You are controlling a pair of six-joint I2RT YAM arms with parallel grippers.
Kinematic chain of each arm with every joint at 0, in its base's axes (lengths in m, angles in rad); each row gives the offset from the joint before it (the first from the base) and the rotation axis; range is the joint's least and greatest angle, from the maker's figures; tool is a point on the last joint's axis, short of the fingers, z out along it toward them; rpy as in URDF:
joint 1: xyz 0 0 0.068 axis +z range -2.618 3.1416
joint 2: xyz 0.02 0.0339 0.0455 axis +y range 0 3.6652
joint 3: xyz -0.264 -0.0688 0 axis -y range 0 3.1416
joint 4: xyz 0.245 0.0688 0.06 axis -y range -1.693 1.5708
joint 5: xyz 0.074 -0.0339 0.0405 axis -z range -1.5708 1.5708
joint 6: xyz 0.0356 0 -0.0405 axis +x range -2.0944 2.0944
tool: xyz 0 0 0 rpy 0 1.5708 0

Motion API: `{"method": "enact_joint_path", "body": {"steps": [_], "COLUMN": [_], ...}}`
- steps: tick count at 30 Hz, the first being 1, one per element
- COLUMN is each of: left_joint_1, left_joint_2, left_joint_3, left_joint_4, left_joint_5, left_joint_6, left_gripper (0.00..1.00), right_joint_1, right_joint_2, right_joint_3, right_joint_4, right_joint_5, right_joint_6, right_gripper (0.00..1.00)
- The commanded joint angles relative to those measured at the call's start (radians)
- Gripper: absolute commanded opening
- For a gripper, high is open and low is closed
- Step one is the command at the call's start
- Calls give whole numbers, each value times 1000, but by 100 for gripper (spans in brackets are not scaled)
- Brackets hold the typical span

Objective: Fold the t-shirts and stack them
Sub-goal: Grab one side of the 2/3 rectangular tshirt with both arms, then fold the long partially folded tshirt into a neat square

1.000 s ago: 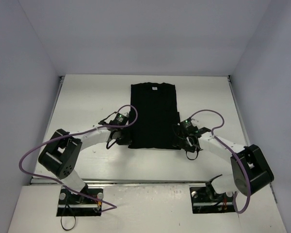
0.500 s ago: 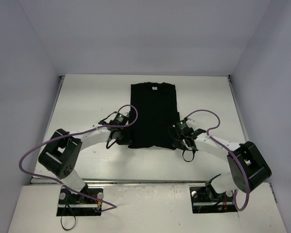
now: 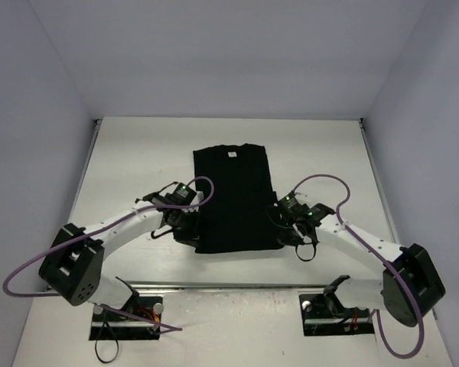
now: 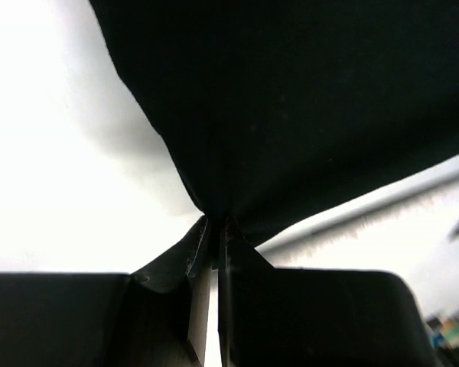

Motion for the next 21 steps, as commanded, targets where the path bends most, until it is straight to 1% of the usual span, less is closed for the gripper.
{"method": "enact_joint_path", "body": {"steps": [1, 5, 9, 12, 15, 17, 18, 21], "left_joint_1": [-1, 4, 38, 83, 137, 171, 178, 198], "left_joint_2": [-152, -231, -231, -177, -114, -85, -56, 15], "left_joint_3": [-30, 20, 144, 257, 370, 420, 471, 562], "left_joint_4": [-165, -234, -250, -249, -250, -248, -247, -245], "left_joint_5": [71, 44, 26, 21, 15, 14, 8, -16], "left_joint_6": [-17, -31, -28, 3, 43, 61, 69, 101], "left_gripper": [0, 0, 0, 0, 0, 0, 0, 0], "right_joint_1": [53, 65, 49, 30, -10, -45, -58, -96], "right_joint_2": [-100, -107, -5, 85, 192, 231, 267, 332], "right_joint_3": [37, 117, 340, 484, 619, 682, 741, 839], "right_joint_4": [-204, -252, -285, -293, -298, -301, -304, -309], "right_joint_5": [11, 23, 49, 55, 58, 52, 48, 23], "right_joint_6": [31, 9, -73, -135, -203, -249, -261, -310], "right_gripper": [0, 0, 0, 0, 0, 0, 0, 0]}}
